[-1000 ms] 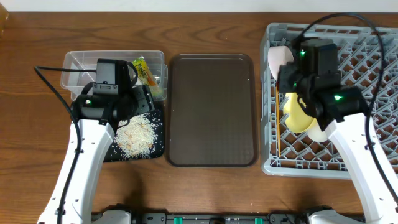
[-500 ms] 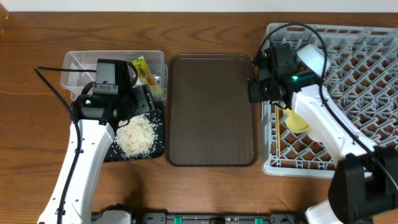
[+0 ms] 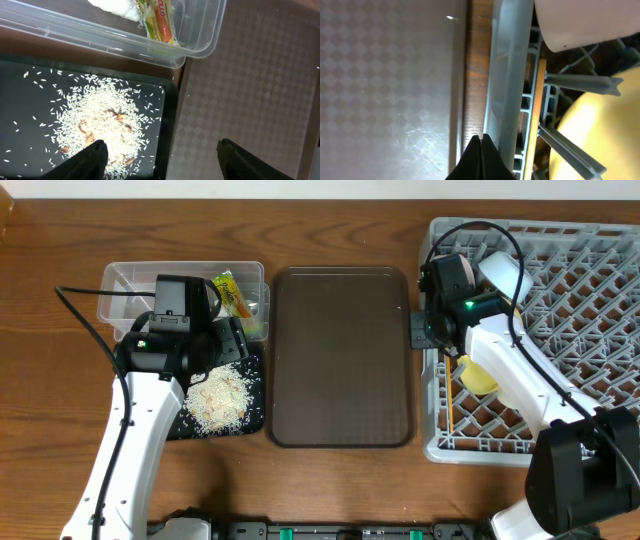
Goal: Sort waste into correct bins and load items into the dishwasher rack
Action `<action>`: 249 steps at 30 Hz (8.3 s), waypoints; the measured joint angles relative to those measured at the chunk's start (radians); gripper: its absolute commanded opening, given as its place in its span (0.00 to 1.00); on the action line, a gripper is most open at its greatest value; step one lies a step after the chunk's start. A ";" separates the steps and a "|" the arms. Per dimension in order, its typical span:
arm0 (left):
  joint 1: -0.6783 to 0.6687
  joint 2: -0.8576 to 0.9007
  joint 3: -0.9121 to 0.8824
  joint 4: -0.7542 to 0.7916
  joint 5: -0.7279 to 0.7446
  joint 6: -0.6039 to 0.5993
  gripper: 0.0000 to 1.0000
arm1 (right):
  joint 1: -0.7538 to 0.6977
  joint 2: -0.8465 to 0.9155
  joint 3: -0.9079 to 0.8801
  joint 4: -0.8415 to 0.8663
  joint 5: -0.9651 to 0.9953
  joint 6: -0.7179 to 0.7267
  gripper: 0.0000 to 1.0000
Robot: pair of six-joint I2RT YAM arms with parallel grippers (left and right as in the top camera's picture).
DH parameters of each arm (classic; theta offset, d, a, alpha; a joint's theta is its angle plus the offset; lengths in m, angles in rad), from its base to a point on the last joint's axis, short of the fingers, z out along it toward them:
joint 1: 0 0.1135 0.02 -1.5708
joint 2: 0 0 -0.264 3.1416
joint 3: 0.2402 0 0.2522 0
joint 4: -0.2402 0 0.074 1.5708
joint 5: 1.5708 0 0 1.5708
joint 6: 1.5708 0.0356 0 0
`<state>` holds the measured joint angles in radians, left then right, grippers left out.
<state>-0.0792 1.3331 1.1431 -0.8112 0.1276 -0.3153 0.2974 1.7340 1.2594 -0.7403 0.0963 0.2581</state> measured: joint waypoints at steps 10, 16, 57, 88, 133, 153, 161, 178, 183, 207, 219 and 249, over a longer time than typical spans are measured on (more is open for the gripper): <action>0.000 0.000 0.000 -0.001 0.000 0.000 0.73 | -0.014 0.000 0.000 -0.003 0.076 0.024 0.01; 0.000 0.000 0.000 -0.005 0.000 0.000 0.73 | -0.014 0.000 0.000 -0.004 0.097 0.027 0.01; 0.000 0.000 0.000 -0.011 0.000 0.000 0.73 | 0.139 0.176 0.000 0.037 -0.005 -0.023 0.01; 0.000 0.000 0.000 -0.012 0.000 0.000 0.73 | 0.139 0.181 0.000 0.015 0.061 0.024 0.03; 0.000 0.000 0.000 -0.016 0.000 0.000 0.73 | 0.137 0.190 -0.008 -0.043 0.156 0.183 0.02; -0.004 0.000 0.000 0.025 0.000 0.035 0.73 | 0.057 -0.128 0.019 0.005 0.035 0.096 0.46; -0.056 0.006 0.000 -0.034 0.000 0.074 0.74 | -0.193 -0.291 0.033 -0.123 -0.133 -0.071 0.74; -0.061 -0.377 -0.093 -0.184 -0.052 0.085 0.82 | -0.262 -0.677 -0.148 -0.234 -0.137 -0.076 0.99; -0.061 -0.601 -0.177 -0.126 -0.079 0.084 0.90 | -0.262 -0.873 -0.308 -0.169 -0.074 -0.079 0.99; -0.061 -0.650 -0.230 -0.112 -0.102 0.084 0.93 | -0.262 -1.014 -0.372 -0.315 -0.032 -0.079 0.99; -0.061 -0.650 -0.230 -0.112 -0.105 0.084 0.93 | -0.249 -1.136 -0.438 -0.107 -0.029 -0.141 0.99; -0.061 -0.650 -0.231 -0.113 -0.105 0.084 0.93 | -0.224 -1.717 -1.252 0.671 -0.111 -0.354 0.99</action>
<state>-0.1406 0.6834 0.9123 -0.9245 0.0223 -0.2314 0.0734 0.0166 0.0071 -0.0692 -0.0143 -0.0959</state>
